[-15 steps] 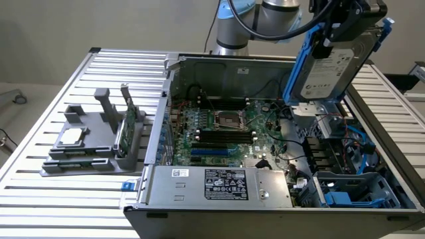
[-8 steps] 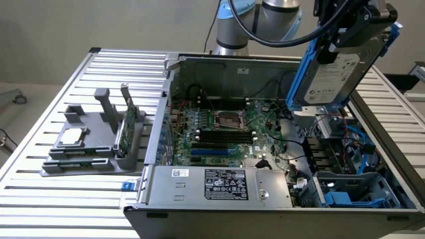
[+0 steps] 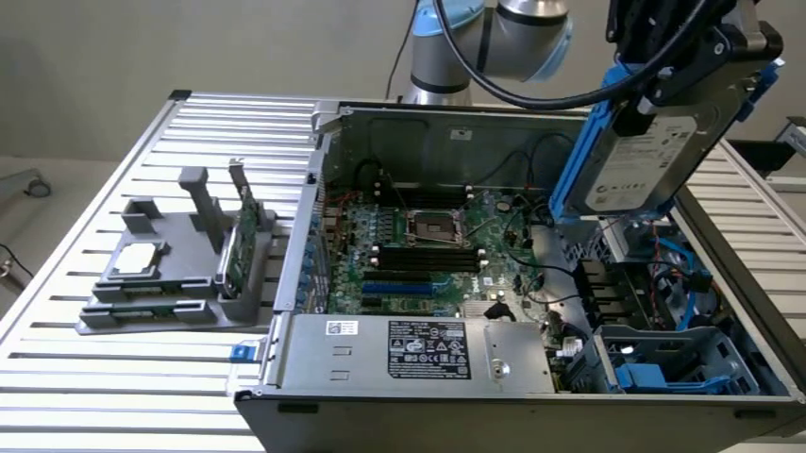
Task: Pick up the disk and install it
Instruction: 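Pick up the disk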
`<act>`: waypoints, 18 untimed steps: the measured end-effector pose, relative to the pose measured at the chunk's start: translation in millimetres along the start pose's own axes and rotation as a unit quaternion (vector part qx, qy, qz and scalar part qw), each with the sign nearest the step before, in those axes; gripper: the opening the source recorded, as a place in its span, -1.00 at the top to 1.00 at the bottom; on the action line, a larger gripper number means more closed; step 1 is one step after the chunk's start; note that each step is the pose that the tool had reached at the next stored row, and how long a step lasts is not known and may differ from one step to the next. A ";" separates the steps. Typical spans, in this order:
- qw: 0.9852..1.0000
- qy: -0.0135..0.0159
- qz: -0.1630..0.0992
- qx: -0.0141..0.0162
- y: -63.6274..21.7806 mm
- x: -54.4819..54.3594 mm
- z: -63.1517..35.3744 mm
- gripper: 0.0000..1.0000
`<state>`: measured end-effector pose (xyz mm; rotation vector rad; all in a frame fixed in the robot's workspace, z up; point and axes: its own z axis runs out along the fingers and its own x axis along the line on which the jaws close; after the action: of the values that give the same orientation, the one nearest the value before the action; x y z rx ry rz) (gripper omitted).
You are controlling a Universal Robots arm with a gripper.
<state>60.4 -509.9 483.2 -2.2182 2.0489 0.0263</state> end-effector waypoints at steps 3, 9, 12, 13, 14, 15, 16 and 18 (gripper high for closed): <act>1.000 0.000 0.000 0.000 0.7 12.6 -1.2 0.35; 1.000 0.000 0.000 0.000 2.9 39.5 -4.0 0.35; 1.000 0.000 0.000 0.000 5.7 51.9 -5.3 0.35; 1.000 0.000 0.000 0.000 6.9 55.1 -5.8 0.35; 1.000 0.000 -0.001 0.000 8.5 57.6 -6.1 0.35; 1.000 0.000 -0.001 0.000 10.3 59.4 -6.4 0.35; 1.000 0.000 -0.001 0.000 11.9 60.8 -6.7 0.35; 1.000 0.000 -0.003 0.000 14.9 62.5 -7.1 0.35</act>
<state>50.3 -573.7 483.1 -2.2239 2.0427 0.0268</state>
